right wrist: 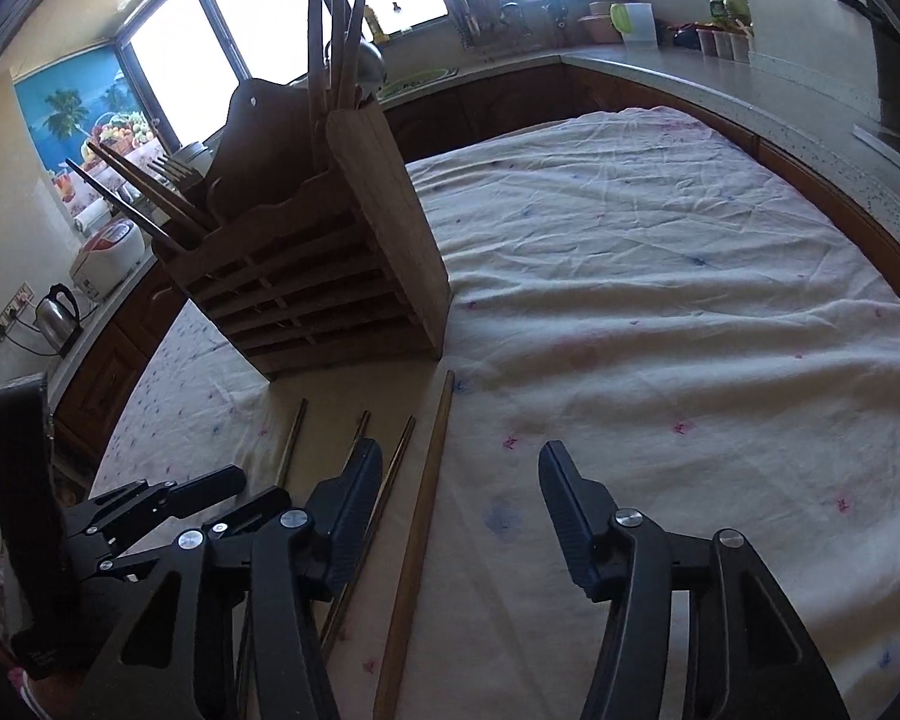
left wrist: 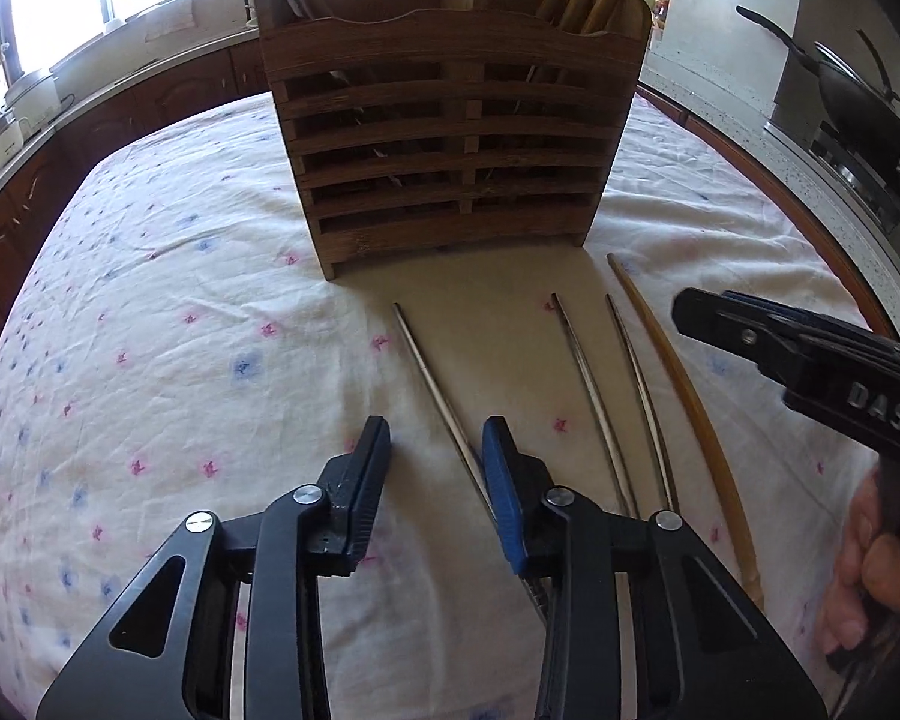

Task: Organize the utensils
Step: 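Close the left tool on a metal chopstick while the right tool grasps a wooden chopstick, then carry both chopsticks over the caddy and lower them into its slots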

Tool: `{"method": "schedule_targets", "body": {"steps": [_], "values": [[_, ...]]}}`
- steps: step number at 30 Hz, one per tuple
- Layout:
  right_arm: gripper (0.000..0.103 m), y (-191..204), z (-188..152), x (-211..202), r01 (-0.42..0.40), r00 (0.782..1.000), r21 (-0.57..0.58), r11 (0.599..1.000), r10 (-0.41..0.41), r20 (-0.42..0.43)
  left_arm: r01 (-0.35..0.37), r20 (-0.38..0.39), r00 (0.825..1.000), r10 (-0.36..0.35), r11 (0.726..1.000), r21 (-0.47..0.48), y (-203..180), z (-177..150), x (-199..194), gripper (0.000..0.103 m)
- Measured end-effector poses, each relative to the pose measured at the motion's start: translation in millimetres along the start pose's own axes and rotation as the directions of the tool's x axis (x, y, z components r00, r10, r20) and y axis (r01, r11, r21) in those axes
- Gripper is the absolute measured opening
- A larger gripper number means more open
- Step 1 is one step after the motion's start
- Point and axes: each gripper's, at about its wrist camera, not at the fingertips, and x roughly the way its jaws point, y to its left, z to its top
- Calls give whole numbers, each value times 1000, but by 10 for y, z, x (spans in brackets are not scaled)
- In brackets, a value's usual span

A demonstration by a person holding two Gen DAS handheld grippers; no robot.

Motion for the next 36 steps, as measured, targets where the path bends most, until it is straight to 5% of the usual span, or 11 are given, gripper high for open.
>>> {"method": "schedule_targets", "body": {"steps": [7, 14, 17, 20, 27, 36], "values": [[32, 131, 71, 340, 43, 996, -76, 996, -49, -69, 69, -41, 996, -74, 990, -123, 256, 116, 32, 30], [28, 302, 136, 497, 117, 989, -192, 974, -132, -67, 6, -34, 999, -8, 997, -74, 97, 291, 189, 29], [20, 397, 121, 524, 144, 984, -252, 957, -165, -64, -42, -15, 999, 42, 999, -22, -7, 312, 231, 16], [9, 418, 107, 521, 134, 985, -267, 954, -158, -68, -26, -21, 999, 26, 999, -21, -35, 321, 234, 7], [6, 206, 138, 370, 42, 995, -123, 992, -52, -85, 38, 0, 999, -38, 997, -70, 136, 257, 23, 4], [5, 153, 184, -361, -54, 997, -55, 997, 56, 48, 129, 140, 984, -113, 985, -117, 363, 212, -742, 4]]}}
